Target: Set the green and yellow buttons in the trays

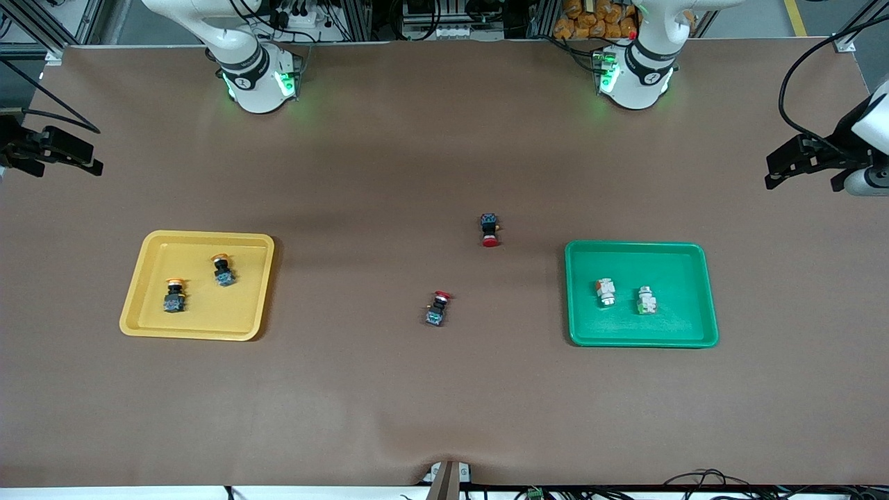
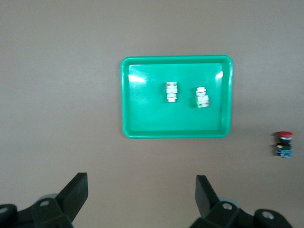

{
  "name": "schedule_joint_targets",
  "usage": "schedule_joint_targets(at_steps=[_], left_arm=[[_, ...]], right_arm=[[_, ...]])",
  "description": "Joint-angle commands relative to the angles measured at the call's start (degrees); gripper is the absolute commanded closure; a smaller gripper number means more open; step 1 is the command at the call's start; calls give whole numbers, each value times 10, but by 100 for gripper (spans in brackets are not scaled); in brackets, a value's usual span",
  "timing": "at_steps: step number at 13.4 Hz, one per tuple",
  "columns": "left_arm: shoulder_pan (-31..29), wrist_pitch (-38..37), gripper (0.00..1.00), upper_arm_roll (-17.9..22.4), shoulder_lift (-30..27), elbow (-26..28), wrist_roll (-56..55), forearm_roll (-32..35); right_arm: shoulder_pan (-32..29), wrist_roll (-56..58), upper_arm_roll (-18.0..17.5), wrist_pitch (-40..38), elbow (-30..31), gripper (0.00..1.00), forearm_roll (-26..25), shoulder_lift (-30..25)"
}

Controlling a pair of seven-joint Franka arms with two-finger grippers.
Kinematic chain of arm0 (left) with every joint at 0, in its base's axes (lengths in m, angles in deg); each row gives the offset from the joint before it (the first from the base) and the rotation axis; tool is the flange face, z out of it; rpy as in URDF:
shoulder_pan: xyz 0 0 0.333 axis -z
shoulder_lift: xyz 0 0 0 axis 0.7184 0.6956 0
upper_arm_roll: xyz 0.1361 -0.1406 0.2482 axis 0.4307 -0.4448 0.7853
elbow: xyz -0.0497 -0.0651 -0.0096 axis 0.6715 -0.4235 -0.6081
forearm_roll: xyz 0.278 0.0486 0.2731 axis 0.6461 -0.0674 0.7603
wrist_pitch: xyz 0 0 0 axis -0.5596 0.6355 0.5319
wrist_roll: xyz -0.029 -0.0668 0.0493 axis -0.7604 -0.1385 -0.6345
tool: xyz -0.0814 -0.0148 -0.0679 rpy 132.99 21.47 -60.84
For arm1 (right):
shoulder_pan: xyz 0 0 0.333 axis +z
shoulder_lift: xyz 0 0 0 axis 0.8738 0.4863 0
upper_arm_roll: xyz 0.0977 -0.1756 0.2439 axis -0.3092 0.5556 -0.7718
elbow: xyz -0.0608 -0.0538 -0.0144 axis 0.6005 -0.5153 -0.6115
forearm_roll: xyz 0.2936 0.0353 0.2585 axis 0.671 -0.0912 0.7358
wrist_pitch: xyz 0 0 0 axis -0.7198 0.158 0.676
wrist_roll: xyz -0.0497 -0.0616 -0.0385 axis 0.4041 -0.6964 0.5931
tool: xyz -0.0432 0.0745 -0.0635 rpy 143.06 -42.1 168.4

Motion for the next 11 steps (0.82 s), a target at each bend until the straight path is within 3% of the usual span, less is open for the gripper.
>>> schedule_joint_targets(at_steps=[1, 11], left_arm=[[-16, -15, 0, 0, 11, -16, 16, -41], [-10, -16, 0, -5, 15, -14, 14, -33]], right_arm=[[-8, -7, -13, 4, 13, 0, -21, -18], [-5, -6, -13, 0, 11, 0, -21, -17]])
